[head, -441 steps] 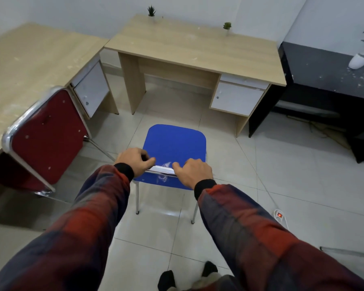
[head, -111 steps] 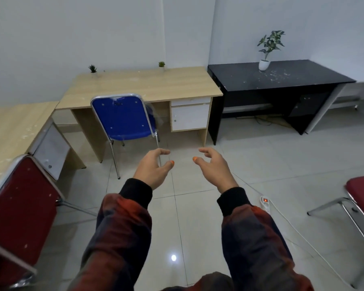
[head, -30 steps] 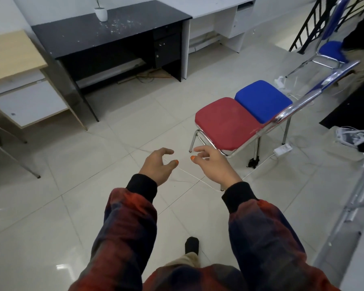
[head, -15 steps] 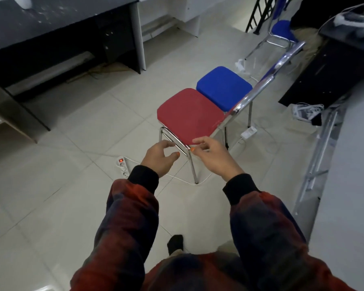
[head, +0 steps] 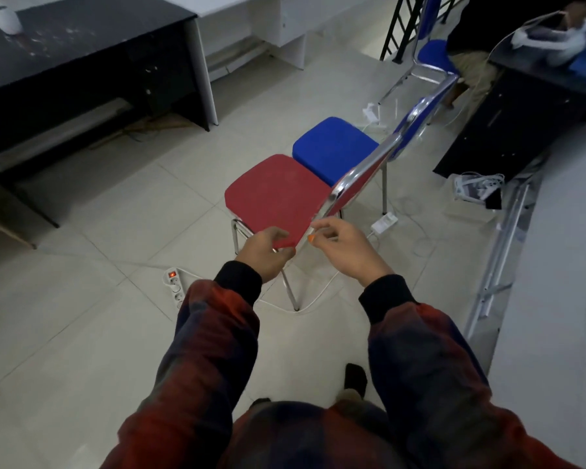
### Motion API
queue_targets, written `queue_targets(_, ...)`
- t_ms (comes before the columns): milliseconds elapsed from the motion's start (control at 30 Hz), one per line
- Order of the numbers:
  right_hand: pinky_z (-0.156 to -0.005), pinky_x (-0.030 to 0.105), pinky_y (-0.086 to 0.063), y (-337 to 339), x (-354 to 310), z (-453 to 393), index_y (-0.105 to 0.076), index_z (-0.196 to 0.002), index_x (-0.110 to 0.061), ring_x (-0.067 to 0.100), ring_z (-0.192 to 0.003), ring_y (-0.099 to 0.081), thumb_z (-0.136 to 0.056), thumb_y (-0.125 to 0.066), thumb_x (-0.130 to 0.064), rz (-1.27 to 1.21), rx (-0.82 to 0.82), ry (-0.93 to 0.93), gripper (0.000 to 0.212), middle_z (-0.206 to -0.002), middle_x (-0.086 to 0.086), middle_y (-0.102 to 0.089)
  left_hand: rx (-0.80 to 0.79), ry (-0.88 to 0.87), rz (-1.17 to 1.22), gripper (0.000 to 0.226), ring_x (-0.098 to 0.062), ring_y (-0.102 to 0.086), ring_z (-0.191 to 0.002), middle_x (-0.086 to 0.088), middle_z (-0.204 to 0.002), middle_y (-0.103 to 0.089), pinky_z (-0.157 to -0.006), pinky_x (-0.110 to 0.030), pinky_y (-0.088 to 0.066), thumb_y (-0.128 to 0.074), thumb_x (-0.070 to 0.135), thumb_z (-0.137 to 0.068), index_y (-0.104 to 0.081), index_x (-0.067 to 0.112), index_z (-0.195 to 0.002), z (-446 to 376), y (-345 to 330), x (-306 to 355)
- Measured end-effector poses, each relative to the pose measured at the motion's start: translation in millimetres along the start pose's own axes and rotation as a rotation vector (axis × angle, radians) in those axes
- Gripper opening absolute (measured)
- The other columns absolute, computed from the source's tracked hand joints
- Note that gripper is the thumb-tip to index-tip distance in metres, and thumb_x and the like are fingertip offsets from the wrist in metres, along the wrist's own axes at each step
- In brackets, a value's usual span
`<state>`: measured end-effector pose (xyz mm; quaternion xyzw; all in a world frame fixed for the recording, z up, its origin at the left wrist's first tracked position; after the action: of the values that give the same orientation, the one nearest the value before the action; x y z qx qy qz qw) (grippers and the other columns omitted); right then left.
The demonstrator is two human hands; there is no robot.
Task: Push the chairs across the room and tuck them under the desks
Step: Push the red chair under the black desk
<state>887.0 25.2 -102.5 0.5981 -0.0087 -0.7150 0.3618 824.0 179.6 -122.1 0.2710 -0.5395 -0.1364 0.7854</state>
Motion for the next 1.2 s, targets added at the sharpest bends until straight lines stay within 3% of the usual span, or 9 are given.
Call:
queue_targets(100, -0.079, 0.023, -0.045, 34.1, 7.1, -20.1, -0.065, -0.120, -0.023, 0.007, -0.093, -0.058, -0.094, -0.065, -0.028, -0.029, 0.000, 0.006, 0.027, -0.104, -0.003, -0.060, 0.022, 0.020, -0.032, 0.041, -0.021, -0.053, -0.121, -0.007, -0.132, -0.057, -0.093, -0.022, -0.037, -0.062, 0.021, -0.091, -0.055, 0.010, -0.129, -18.0, -14.5, 24.2)
queue_targets(367, -0.071, 0.015, -0.040, 113.9, 32.7, -61.2, -0.063, -0.123, -0.022, 0.001, -0.094, -0.056, -0.095, -0.064, -0.025, -0.007, -0.105, 0.050, 0.028, -0.104, -0.004, -0.061, 0.054, 0.071, -0.051, 0.044, -0.023, -0.053, -0.120, -0.005, -0.134, -0.056, -0.101, -0.034, -0.043, -0.064, 0.028, -0.090, -0.054, 0.013, -0.130, -59.9, -76.9, 76.0)
queue_targets(533, -0.073, 0.015, -0.040, 164.6, 49.1, -82.5, -0.063, -0.123, -0.025, 0.001, -0.097, -0.056, -0.095, -0.064, -0.028, -0.003, -0.138, 0.073, 0.028, -0.107, -0.005, -0.061, 0.144, 0.111, 0.006, 0.042, -0.018, -0.052, -0.118, -0.003, -0.133, -0.055, -0.089, -0.022, -0.037, -0.064, 0.027, -0.091, -0.055, 0.014, -0.130, -79.8, -109.5, 110.6)
queue_targets(767, -0.068, 0.016, -0.040, 202.2, 74.2, -110.4, -0.063, -0.122, -0.025, 0.006, -0.096, -0.058, -0.095, -0.064, -0.029, -0.046, -0.158, 0.072, 0.027, -0.107, -0.004, -0.061, 0.208, 0.108, -0.062, 0.037, -0.021, -0.051, -0.120, -0.005, -0.132, -0.055, -0.091, -0.020, -0.034, -0.063, 0.024, -0.091, -0.059, 0.015, -0.126, -101.7, -135.7, 144.9)
queue_targets(933, -0.083, 0.021, -0.046, 214.3, 75.0, -138.0, -0.062, -0.125, -0.022, 0.005, -0.096, -0.058, -0.095, -0.063, -0.028, -0.060, -0.207, 0.077, 0.030, -0.105, -0.004, -0.060, 0.420, 0.085, -0.013, 0.028, -0.021, -0.054, -0.114, -0.007, -0.123, -0.059, -0.092, -0.025, -0.039, -0.062, 0.016, -0.089, -0.065, 0.014, -0.116, -124.7, -128.6, 160.8)
queue_targets(1033, -0.075, 0.015, -0.042, 224.9, 72.0, -160.5, -0.061, -0.126, -0.021, 0.003, -0.097, -0.057, -0.096, -0.063, -0.027, -0.040, -0.226, 0.085, 0.030, -0.107, -0.003, -0.061, 0.515, 0.094, -0.013, 0.024, -0.013, -0.051, -0.100, -0.005, -0.117, -0.058, -0.082, -0.021, -0.035, -0.060, 0.017, -0.090, -0.066, 0.015, -0.113, -149.3, -124.3, 164.8)
queue_targets(1133, -0.074, 0.014, -0.041, 233.9, 66.1, -178.2, -0.061, -0.127, -0.021, 0.003, -0.098, -0.057, -0.096, -0.062, -0.027, -0.002, -0.236, 0.103, 0.031, -0.109, -0.002, -0.061, 0.458, 0.152, -0.023, 0.028, -0.014, -0.051, -0.092, -0.004, -0.116, -0.056, -0.077, -0.024, -0.038, -0.062, 0.021, -0.090, -0.062, 0.016, -0.117, -177.5, -127.0, 158.2)
queue_targets(1200, -0.077, 0.016, -0.041, 243.4, 65.1, -197.1, -0.060, -0.129, -0.021, 0.000, -0.097, -0.055, -0.097, -0.061, -0.026, 0.025, -0.258, 0.089, 0.032, -0.107, -0.005, -0.060, 0.363, 0.224, -0.060, 0.035, -0.019, -0.056, -0.093, -0.002, -0.114, -0.060, -0.085, -0.031, -0.045, -0.064, 0.030, -0.087, -0.058, 0.022, -0.121, -207.4, -135.6, 152.9)
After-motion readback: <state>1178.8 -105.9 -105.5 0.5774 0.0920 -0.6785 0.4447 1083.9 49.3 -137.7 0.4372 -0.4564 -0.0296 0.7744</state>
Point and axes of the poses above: each hand's wrist, its own z-axis away from the middle knuckle, its own y-axis out of the back of the hand, x = y × z, the point moved 4 cm from there along -z, towards the middle knuckle
